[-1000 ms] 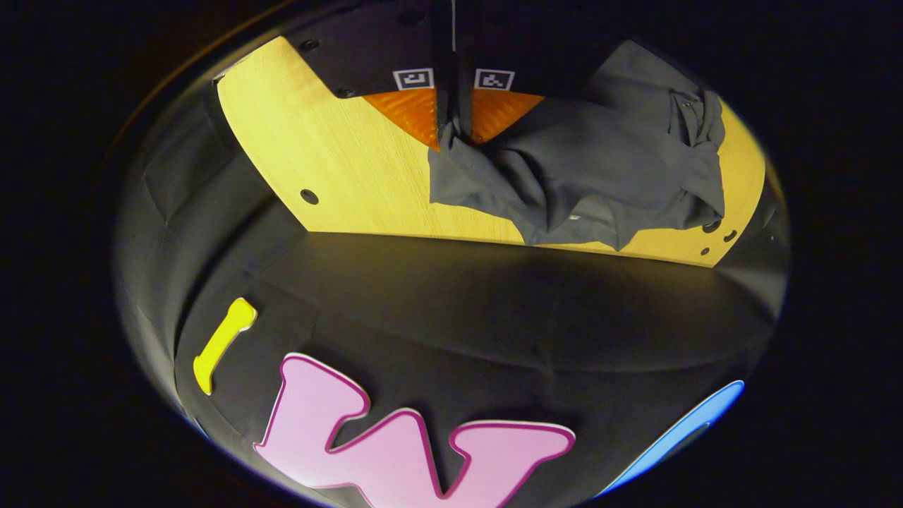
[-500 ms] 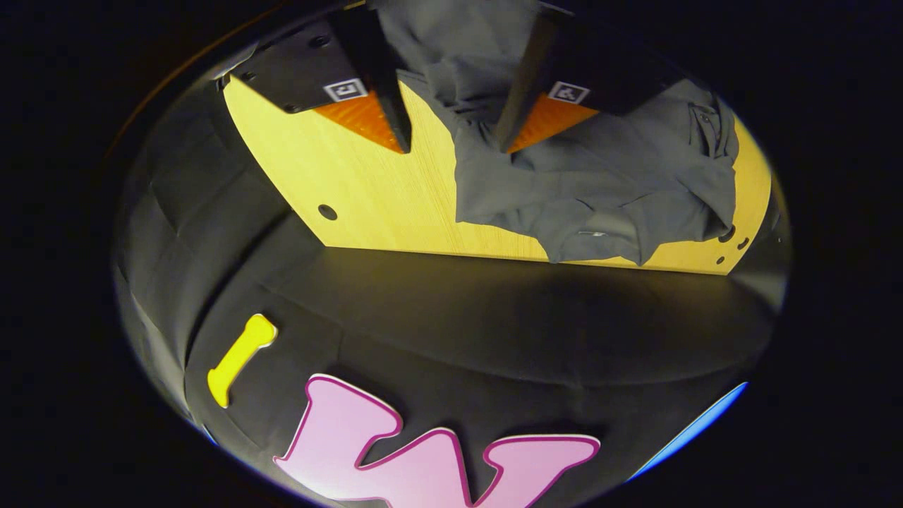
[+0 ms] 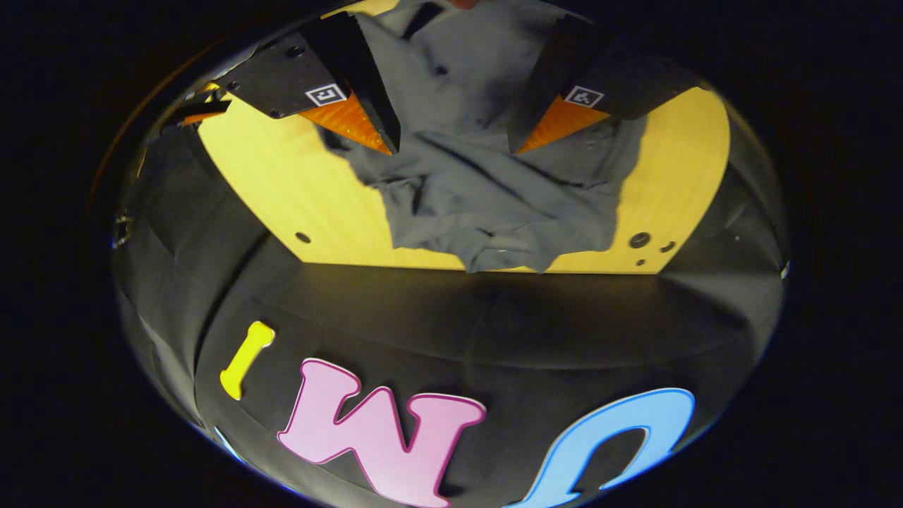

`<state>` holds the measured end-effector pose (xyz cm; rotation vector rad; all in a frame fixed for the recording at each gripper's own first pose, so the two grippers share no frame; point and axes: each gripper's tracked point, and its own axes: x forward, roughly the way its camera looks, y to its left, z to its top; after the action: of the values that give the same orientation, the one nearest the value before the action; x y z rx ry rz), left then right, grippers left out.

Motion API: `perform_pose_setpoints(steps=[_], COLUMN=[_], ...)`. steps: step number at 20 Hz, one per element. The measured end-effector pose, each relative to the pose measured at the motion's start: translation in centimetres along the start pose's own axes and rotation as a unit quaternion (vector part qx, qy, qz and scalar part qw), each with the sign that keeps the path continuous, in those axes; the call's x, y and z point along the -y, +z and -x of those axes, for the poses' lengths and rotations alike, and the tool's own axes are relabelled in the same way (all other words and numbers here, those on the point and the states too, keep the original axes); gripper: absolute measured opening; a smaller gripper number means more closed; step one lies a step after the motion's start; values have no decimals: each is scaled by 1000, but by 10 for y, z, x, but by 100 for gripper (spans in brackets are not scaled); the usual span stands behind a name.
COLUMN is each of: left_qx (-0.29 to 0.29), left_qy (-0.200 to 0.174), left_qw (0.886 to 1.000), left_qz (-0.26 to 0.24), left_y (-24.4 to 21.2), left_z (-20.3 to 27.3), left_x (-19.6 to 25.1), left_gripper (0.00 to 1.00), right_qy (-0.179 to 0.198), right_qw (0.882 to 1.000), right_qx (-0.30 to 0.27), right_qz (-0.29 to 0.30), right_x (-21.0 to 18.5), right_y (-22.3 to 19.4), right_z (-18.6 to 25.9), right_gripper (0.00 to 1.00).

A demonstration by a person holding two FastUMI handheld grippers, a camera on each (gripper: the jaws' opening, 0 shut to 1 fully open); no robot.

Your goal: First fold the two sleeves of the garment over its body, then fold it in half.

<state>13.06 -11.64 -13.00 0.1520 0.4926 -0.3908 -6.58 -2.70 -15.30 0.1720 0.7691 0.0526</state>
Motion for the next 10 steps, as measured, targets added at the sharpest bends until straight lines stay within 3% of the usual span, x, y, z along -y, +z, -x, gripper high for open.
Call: perform_pose_setpoints(steps=[2,4,10], left_qx=[-9,-25,-62], left_qy=[20,40,84], left_qw=[1000,999,994], left_qz=[-16,-17,34], left_y=[-29,-63,-141], left_z=[27,52,104], left_x=[-33,-66,-137], left_gripper=[92,96,96], right_qy=[2,-2,-29], right_qw=[1000,1000,999], right_qx=[-13,-23,-38], right_qz=[-2,5,23], right_x=[-15,-24,-32], right_y=[-14,-25,-45], right_z=[-7,-15,-37], right_gripper=[99,99,99])
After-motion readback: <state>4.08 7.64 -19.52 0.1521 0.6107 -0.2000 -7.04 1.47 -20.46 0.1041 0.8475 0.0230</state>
